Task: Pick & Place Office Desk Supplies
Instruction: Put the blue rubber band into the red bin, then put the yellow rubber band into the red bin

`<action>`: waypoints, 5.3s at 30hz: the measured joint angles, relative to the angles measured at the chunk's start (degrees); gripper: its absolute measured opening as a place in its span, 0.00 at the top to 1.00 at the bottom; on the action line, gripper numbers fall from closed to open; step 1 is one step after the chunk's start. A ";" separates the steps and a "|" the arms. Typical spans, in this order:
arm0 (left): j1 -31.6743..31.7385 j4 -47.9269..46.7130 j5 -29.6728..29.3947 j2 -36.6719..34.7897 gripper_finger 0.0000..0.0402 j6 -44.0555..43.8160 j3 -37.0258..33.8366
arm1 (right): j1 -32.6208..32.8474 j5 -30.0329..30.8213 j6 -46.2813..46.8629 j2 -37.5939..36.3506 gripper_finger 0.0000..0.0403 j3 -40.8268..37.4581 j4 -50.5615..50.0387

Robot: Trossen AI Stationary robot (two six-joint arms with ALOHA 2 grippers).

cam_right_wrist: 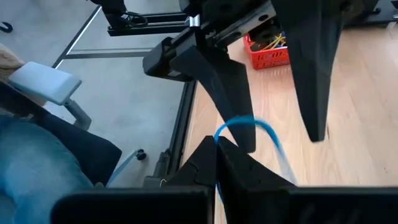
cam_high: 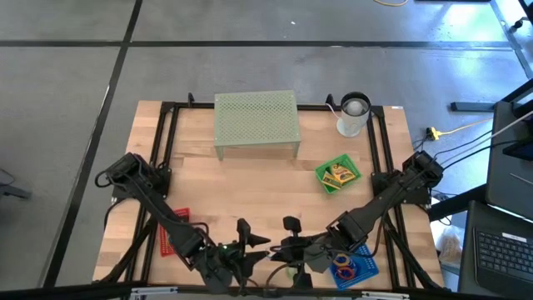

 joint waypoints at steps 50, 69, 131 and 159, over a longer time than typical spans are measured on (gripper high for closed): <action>0.83 0.27 5.77 -0.15 0.99 -2.05 0.02 | -0.46 -9.17 6.82 -3.79 0.55 0.03 -6.88; 0.58 -55.86 45.07 -2.19 0.99 -49.51 2.38 | 1.92 -8.46 12.23 -4.71 0.48 0.07 -12.16; 0.08 -64.53 18.41 -2.21 0.81 -61.14 3.41 | -1.82 0.07 24.24 5.08 0.48 -0.07 -33.82; -1.63 -63.89 20.94 -2.19 0.72 -64.67 3.41 | -13.79 -12.59 21.48 12.35 0.49 -10.78 -29.73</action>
